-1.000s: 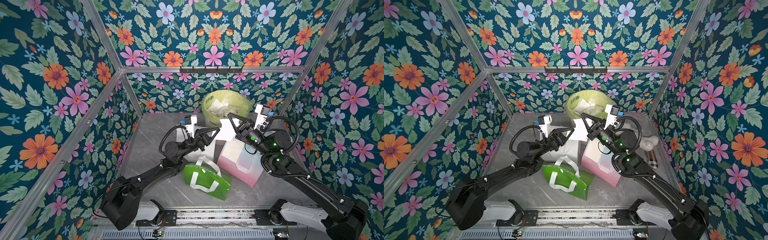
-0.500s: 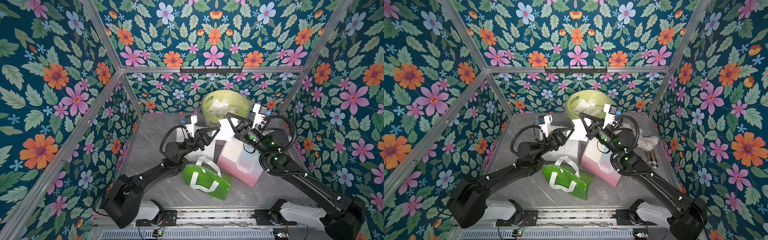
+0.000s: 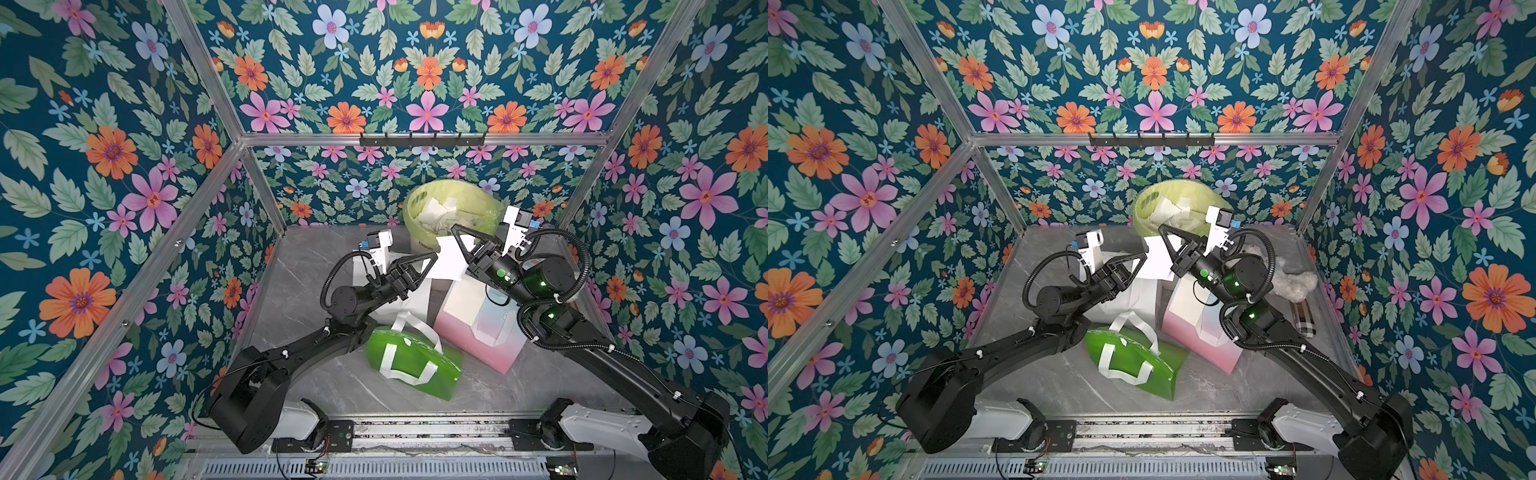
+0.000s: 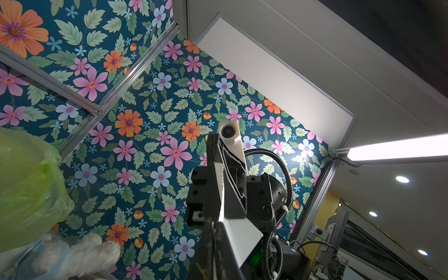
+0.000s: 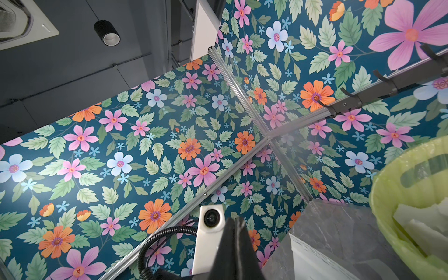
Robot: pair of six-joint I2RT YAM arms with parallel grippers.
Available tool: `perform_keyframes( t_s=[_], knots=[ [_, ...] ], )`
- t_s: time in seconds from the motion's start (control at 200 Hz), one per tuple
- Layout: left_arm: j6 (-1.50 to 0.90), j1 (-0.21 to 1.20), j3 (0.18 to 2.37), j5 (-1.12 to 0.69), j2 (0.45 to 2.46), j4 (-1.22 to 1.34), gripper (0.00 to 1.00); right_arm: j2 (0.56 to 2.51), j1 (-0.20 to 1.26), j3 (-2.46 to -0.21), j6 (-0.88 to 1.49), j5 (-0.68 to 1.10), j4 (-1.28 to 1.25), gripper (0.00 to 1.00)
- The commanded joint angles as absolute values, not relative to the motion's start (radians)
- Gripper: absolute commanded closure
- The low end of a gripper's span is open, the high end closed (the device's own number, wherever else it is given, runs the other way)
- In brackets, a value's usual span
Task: Shred takeout receipts and throw away
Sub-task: Shred the takeout receipt.
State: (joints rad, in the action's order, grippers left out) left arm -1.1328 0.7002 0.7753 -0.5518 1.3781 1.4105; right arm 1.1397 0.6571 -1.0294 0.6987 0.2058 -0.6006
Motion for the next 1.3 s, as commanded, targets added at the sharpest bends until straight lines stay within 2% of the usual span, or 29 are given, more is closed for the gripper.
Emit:
perform_keyframes(
  t_s=[0.0, 0.365, 0.81, 0.99, 1.07, 1.185, 1.235, 1.295],
  knots=[
    [-1.160, 0.699, 0.778, -0.548, 1.381, 1.488, 0.91, 1.143, 0.658, -1.037, 0.697, 0.201, -0.622, 1.00],
    [-1.167, 0.699, 0.780, -0.552, 1.389, 1.488, 0.86, 1.148, 0.658, -1.042, 0.701, 0.215, -0.630, 1.00],
    [-1.170, 0.701, 0.793, -0.564, 1.404, 1.478, 0.84, 1.174, 0.657, -1.062, 0.715, 0.228, -0.650, 1.00],
    [-1.160, 0.702, 0.795, -0.568, 1.400, 1.467, 0.88, 1.176, 0.657, -1.062, 0.713, 0.218, -0.640, 1.00],
    [-1.152, 0.702, 0.797, -0.581, 1.397, 1.453, 0.95, 1.177, 0.657, -1.057, 0.713, 0.213, -0.641, 1.00],
    [-1.141, 0.704, 0.796, -0.597, 1.388, 1.439, 0.95, 1.172, 0.657, -1.048, 0.709, 0.201, -0.640, 1.00],
    [-1.139, 0.705, 0.792, -0.598, 1.383, 1.432, 1.00, 1.167, 0.658, -1.046, 0.707, 0.202, -0.640, 1.00],
    [-1.129, 0.704, 0.789, -0.608, 1.379, 1.430, 1.00, 1.161, 0.657, -1.041, 0.701, 0.207, -0.639, 1.00]
  ],
)
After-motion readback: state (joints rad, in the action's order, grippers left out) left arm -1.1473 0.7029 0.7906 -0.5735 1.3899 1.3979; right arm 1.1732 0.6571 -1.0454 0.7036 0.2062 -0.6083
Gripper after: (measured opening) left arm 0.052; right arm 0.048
